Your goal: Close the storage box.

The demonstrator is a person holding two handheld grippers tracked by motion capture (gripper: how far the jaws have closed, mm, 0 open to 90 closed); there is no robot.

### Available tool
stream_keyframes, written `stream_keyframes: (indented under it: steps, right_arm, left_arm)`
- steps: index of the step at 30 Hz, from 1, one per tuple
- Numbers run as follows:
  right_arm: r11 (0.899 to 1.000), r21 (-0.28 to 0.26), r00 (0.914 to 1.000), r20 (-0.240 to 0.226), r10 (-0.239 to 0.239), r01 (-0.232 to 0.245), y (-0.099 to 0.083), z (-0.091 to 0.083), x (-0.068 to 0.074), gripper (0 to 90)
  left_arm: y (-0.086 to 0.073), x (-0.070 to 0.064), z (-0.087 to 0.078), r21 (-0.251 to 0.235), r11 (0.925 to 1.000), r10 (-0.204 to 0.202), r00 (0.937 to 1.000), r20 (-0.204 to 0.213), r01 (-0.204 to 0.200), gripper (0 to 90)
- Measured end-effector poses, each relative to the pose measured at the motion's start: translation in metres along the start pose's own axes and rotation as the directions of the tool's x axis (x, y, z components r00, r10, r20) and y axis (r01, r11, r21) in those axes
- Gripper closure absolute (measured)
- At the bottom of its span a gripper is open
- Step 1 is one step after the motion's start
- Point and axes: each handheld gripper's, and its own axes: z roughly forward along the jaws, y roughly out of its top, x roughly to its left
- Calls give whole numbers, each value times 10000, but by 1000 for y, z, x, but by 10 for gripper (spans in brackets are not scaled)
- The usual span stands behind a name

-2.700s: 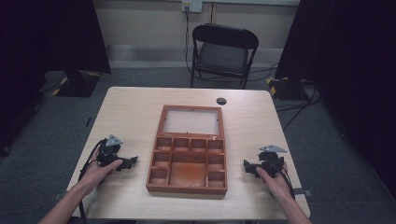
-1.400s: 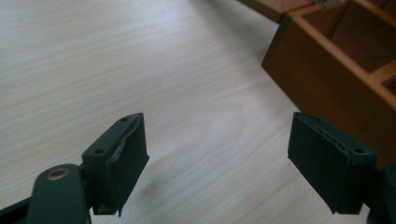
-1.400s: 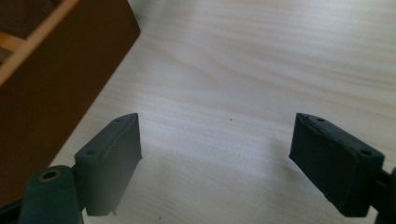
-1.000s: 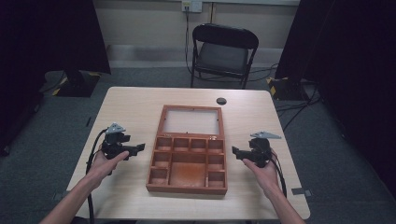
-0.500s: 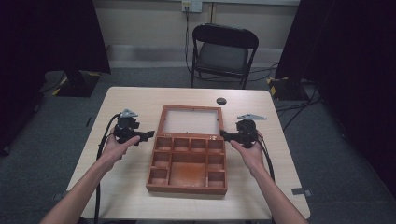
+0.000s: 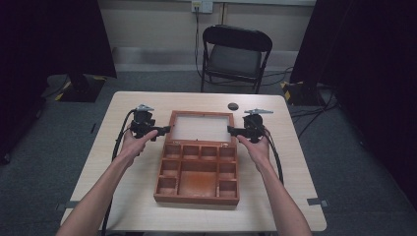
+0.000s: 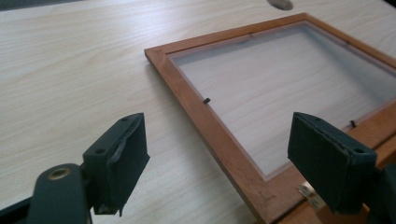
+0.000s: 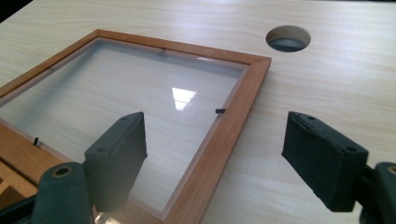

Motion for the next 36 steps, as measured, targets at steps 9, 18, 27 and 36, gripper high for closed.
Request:
stream_keyframes:
  steps: [9,18,27,36]
  right_arm:
    - [9988,473,9999,-111,89,-84,-6,25,4,195]
    - [9946,678,9966,-210,796,-780,-11,37,3,182]
    - [9936,865,9962,-431,758,-719,-13,49,9,129]
    - [9911,951,9934,-577,992,-934,-14,53,7,106]
  left_arm:
    - [-6,4,18,598,9980,-208,9998,-82,212,193]
    - [-13,6,31,1004,9933,-615,9976,306,581,190]
    - [-13,0,36,1043,9916,-828,9946,629,760,163]
    - [-13,-4,41,1031,9895,-1097,9905,829,1010,155]
